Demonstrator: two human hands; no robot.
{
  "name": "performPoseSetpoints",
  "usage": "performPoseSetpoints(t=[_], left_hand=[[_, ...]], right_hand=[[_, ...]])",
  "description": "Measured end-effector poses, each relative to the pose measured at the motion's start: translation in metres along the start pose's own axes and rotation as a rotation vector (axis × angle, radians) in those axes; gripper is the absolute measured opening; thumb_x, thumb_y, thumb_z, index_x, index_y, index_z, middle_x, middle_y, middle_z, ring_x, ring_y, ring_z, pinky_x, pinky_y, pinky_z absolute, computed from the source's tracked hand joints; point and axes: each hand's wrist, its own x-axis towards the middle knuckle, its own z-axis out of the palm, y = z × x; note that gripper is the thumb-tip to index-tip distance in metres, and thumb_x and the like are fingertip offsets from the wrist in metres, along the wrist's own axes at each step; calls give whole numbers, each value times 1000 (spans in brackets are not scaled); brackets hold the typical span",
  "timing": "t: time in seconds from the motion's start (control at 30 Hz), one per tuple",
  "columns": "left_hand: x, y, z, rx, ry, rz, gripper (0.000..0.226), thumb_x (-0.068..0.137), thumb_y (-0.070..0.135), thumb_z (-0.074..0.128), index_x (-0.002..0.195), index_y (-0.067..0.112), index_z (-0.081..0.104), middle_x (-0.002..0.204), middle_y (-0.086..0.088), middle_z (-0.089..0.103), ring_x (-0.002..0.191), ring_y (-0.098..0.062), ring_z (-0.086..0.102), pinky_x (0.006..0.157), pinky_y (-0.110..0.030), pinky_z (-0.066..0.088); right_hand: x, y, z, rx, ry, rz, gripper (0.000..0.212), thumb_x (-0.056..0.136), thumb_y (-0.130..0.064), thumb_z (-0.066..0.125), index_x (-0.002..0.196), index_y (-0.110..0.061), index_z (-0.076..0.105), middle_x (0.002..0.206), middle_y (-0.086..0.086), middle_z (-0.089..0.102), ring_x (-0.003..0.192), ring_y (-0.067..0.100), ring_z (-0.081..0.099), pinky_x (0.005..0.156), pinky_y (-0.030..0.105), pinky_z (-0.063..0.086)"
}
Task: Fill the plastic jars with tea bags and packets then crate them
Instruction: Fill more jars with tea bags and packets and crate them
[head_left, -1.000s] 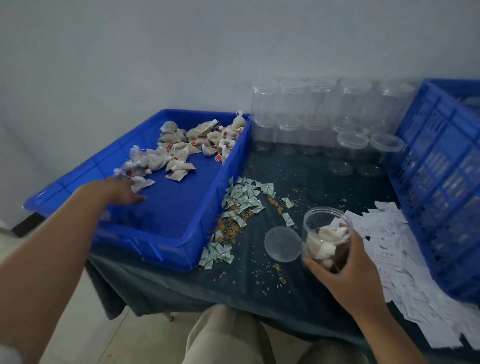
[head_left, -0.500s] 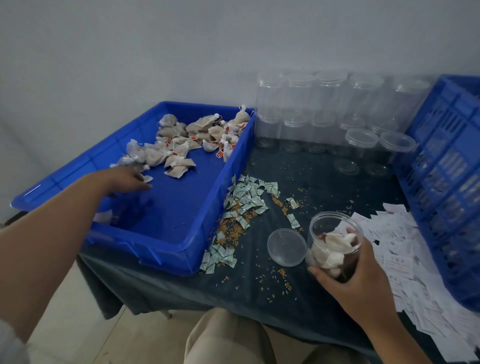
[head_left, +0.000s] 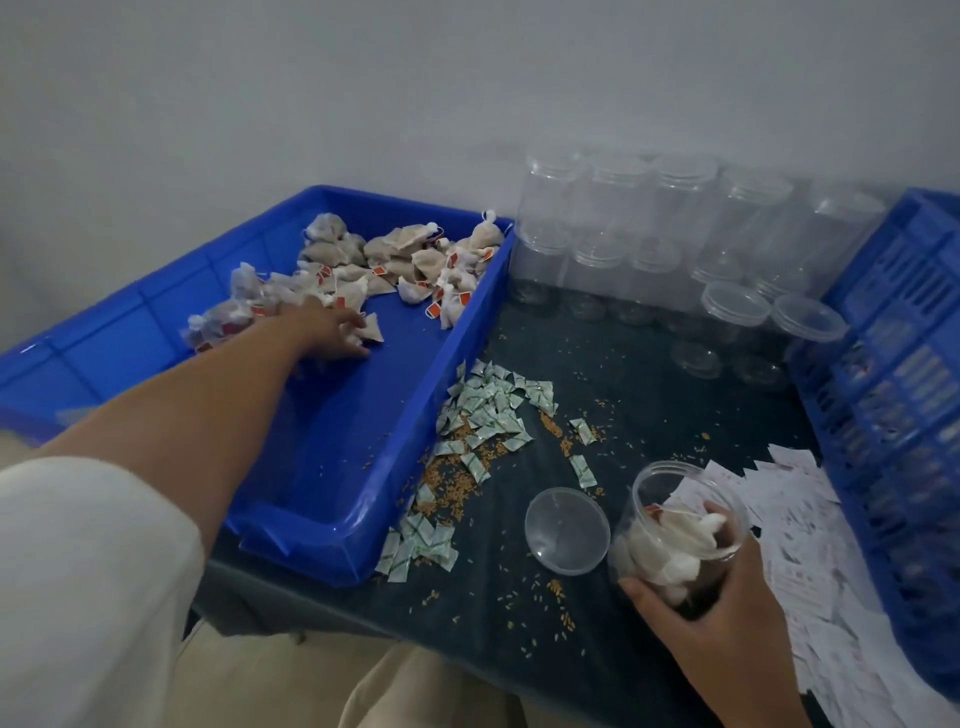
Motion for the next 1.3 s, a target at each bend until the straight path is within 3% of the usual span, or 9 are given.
performPoseSetpoints(t=[0.1,0.27,0.43,0.53,0.67,0.87,1.07,1.17,1.3], left_hand=[[-1,11,6,-81,34,145,37,94,55,71,126,37,63,138,-5,57,119,-27,56,102,-43,48],[-29,30,0,-99,-286,215,21,88,47,83,100,33,72,110,-2,71,88,-20,71,67,-31,60],[-74,40,16,-216,-625,244,25,103,15,67,128,11,69,131,-25,68,100,-31,69,93,-46,62],[-104,34,14,-338,-697,220,29,108,16,59,136,11,64,129,-25,70,103,-36,71,98,-55,59],[-130,22,7,-304,-566,170,30,112,30,52,123,8,68,106,-22,77,88,-32,77,80,-42,64],[-144,14,2,-358,74,150,35,110,36,46,83,14,53,77,-6,53,68,-20,46,65,-37,38],[-157,21,-5,-358,78,136,35,108,39,49,87,13,60,76,-2,69,66,-17,59,66,-37,45],[-162,24,-6,-324,147,146,39,107,41,52,91,8,65,84,-8,72,73,-19,62,69,-38,47],[-162,29,-6,-696,223,183,32,106,33,58,81,12,56,72,-5,62,64,-18,58,59,-33,46]], right_hand=[[4,2,0,-21,0,-19,119,45,-77,83,150,-43,38,125,-39,57,109,-13,60,85,24,46],[5,8,1,-53,15,-39,123,45,-77,85,153,-44,35,127,-20,65,109,11,65,87,36,50],[2,6,2,-70,34,-75,115,51,-77,85,150,-45,34,127,-17,63,112,14,62,88,39,51],[2,6,0,-61,49,-78,114,53,-79,83,150,-42,36,127,-20,60,114,13,60,92,38,50],[1,3,0,-58,37,-85,111,57,-82,83,149,-42,35,118,-41,51,110,9,58,89,33,47],[0,-1,-2,-69,33,-98,114,55,-79,81,151,-38,34,117,-32,56,106,8,59,86,33,50],[0,-1,-2,-59,47,-99,111,56,-81,80,149,-43,34,115,-50,47,105,4,58,85,31,48],[0,1,-3,-63,46,-96,114,56,-82,81,152,-41,34,116,-42,54,106,4,59,86,32,50],[-1,-1,-4,-74,40,-109,110,57,-84,79,148,-37,37,107,-35,58,92,5,62,72,26,48]])
